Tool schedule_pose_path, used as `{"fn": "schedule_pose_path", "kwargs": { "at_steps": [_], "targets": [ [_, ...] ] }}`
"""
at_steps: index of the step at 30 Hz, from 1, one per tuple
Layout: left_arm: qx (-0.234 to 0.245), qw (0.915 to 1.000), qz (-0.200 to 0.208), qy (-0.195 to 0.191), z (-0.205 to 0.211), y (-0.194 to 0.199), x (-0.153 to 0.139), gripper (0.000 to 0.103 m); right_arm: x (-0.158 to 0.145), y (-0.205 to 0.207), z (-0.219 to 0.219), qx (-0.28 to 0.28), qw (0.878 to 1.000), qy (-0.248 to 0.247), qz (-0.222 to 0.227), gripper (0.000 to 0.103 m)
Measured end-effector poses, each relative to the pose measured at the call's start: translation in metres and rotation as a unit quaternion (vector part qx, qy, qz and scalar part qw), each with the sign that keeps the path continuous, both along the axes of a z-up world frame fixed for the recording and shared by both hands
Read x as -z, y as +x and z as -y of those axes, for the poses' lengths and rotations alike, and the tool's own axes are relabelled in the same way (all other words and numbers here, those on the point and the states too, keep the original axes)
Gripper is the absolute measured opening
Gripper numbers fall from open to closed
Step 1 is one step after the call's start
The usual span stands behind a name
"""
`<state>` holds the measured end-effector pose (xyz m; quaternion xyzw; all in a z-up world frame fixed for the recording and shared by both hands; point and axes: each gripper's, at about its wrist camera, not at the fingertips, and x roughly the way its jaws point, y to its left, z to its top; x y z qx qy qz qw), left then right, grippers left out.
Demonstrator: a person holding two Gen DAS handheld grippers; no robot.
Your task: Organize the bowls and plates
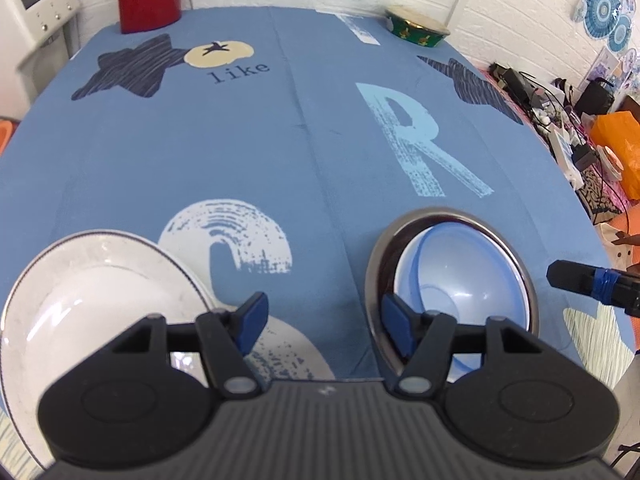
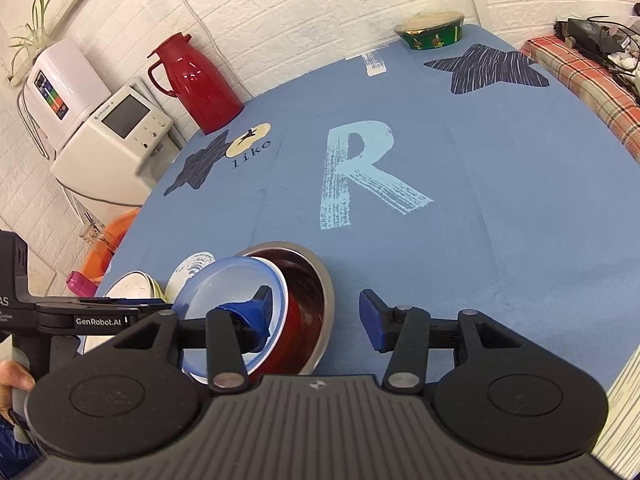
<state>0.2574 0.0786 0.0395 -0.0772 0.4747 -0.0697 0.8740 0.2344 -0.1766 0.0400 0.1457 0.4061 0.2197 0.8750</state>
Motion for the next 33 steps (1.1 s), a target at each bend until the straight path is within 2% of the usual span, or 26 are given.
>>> {"fn": "schedule_pose_path", "kwargs": {
  "at_steps": [7,13,18,22,26,27,30,31,33],
  "targets": [
    [0.006,0.9995,-0.027,-0.014,0.001,0.008,0.015,0.065,0.004,0.001,-0.003,-0.014,0.999,-0.028,-0.015,0.033],
    [0.009,0.9995,-0.027,-0.016,0.001,0.008,0.017,0.065,0.008,0.003,-0.007,-0.03,0.997,-0.067,-0.029,0.034],
    [0.011,0.9993,-0.028,-0.021,-0.001,0.01,0.018,0.066,0.016,0.006,-0.01,-0.03,0.996,-0.079,-0.042,0.034],
    [0.016,0.999,-0.032,-0.026,-0.003,0.011,0.019,0.067,0.025,0.013,-0.011,-0.025,0.996,-0.065,-0.063,0.035],
    [0.036,0.9983,-0.044,-0.016,-0.001,0.018,0.018,0.067,0.028,0.024,-0.015,-0.028,0.994,-0.075,-0.079,0.038],
    [0.043,0.9978,-0.048,-0.014,-0.001,0.02,0.018,0.067,0.028,0.027,-0.016,-0.028,0.993,-0.078,-0.086,0.042],
    [0.046,0.9969,-0.06,-0.021,-0.004,0.024,0.019,0.068,0.03,0.03,-0.02,-0.018,0.989,-0.116,-0.092,0.067],
    [0.047,0.9969,-0.058,-0.024,-0.005,0.024,0.02,0.068,0.031,0.028,-0.021,-0.015,0.988,-0.132,-0.078,0.072],
    [0.039,0.9976,-0.049,-0.031,-0.006,0.02,0.022,0.068,0.032,0.025,-0.021,-0.016,0.988,-0.139,-0.066,0.075]
  ]
}}
